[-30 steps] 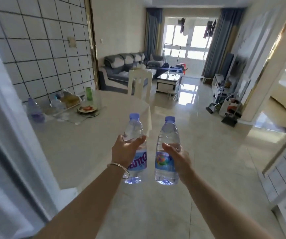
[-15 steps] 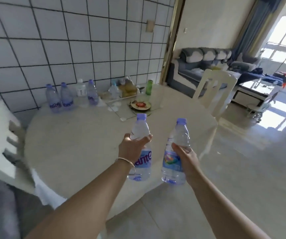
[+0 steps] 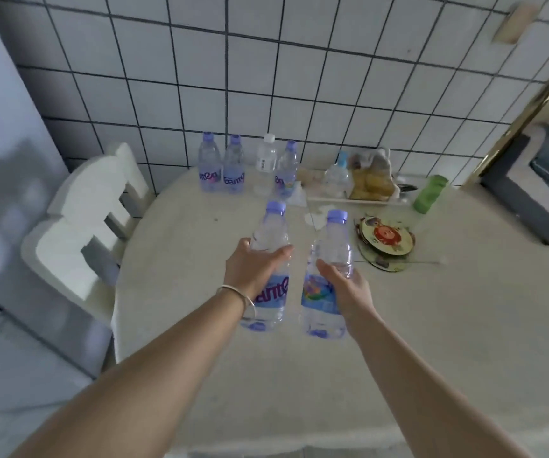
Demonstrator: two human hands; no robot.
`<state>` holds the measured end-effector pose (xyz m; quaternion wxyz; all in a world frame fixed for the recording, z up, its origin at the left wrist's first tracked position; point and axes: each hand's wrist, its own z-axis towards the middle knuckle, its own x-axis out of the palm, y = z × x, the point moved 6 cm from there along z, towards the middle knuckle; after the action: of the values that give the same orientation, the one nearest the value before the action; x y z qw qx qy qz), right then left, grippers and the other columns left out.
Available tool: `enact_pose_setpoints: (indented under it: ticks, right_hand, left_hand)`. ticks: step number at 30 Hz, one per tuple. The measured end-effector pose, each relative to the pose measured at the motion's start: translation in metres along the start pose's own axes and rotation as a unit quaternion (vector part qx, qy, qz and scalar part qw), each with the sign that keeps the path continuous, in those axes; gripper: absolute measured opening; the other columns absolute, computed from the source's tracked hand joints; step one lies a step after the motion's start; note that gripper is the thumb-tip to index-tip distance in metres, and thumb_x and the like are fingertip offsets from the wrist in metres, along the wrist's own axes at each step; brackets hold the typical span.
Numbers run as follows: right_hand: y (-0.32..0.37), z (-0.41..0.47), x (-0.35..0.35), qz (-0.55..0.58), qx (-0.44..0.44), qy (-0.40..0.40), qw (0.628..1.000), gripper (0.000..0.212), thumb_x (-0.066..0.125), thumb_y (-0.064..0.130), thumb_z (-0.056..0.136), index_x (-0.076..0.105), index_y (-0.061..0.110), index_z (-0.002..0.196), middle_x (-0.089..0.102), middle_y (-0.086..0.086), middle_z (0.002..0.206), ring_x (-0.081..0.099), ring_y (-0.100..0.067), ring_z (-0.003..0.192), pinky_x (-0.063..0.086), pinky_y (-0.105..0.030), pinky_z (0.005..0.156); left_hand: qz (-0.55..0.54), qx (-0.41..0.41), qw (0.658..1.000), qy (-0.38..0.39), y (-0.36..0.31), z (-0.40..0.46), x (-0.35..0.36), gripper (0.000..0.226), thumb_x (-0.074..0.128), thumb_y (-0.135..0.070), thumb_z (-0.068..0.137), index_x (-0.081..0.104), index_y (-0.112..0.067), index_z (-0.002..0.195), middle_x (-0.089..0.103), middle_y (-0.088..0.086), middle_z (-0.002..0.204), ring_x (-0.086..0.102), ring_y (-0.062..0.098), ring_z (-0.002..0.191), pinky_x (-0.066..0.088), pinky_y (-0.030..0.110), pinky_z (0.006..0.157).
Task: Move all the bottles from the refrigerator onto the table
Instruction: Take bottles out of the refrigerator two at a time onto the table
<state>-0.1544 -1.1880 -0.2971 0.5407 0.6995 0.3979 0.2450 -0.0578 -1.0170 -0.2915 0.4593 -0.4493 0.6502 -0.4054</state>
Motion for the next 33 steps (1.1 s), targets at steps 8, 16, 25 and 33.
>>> enact_pose_setpoints:
  ticks: [8, 16, 25, 33]
  right_hand:
    - [0.019, 0.135, 0.104, -0.065, -0.014, 0.037, 0.997, 0.042, 0.082, 0.026, 0.068, 0.061, 0.017, 0.103, 0.071, -0.001, 0.095, 0.069, -0.016, 0.086, 0.056, -0.031, 0.079]
    - [0.034, 0.272, 0.212, -0.169, -0.049, 0.053, 0.983, 0.052, 0.084, 0.035, 0.055, 0.051, 0.021, 0.093, 0.065, 0.005, 0.088, 0.062, -0.009, 0.075, 0.052, -0.028, 0.065]
    - [0.038, 0.35, 0.271, -0.176, -0.1, 0.034, 0.979, 0.066, 0.088, 0.023, 0.055, 0.047, 0.026, 0.107, 0.062, 0.007, 0.097, 0.061, -0.015, 0.087, 0.047, -0.026, 0.069]
    - [0.021, 0.371, 0.283, -0.199, -0.082, 0.042, 0.976, 0.068, 0.086, 0.027, 0.056, 0.048, 0.024, 0.112, 0.057, 0.019, 0.086, 0.058, -0.003, 0.078, 0.042, -0.019, 0.059]
  left_hand:
    - [0.045, -0.011, 0.993, -0.112, 0.025, 0.152, -0.047, 0.063, 0.076, -0.053, 0.063, 0.051, -0.018, 0.109, 0.065, -0.001, 0.1, 0.061, 0.026, 0.102, 0.043, 0.03, 0.086]
    - [0.031, 0.053, 0.985, -0.162, 0.012, 0.302, -0.077, 0.06, 0.08, -0.044, 0.054, 0.047, -0.024, 0.099, 0.065, -0.002, 0.093, 0.061, 0.017, 0.086, 0.039, 0.022, 0.074]
    - [-0.072, 0.13, 0.975, -0.166, 0.03, 0.395, -0.077, 0.064, 0.078, -0.045, 0.047, 0.052, -0.026, 0.102, 0.067, -0.002, 0.096, 0.066, 0.008, 0.088, 0.051, 0.024, 0.079]
    - [-0.096, 0.15, 0.972, -0.155, 0.036, 0.407, -0.061, 0.057, 0.085, -0.018, 0.057, 0.049, -0.041, 0.095, 0.062, -0.004, 0.094, 0.062, 0.021, 0.09, 0.049, 0.037, 0.079]
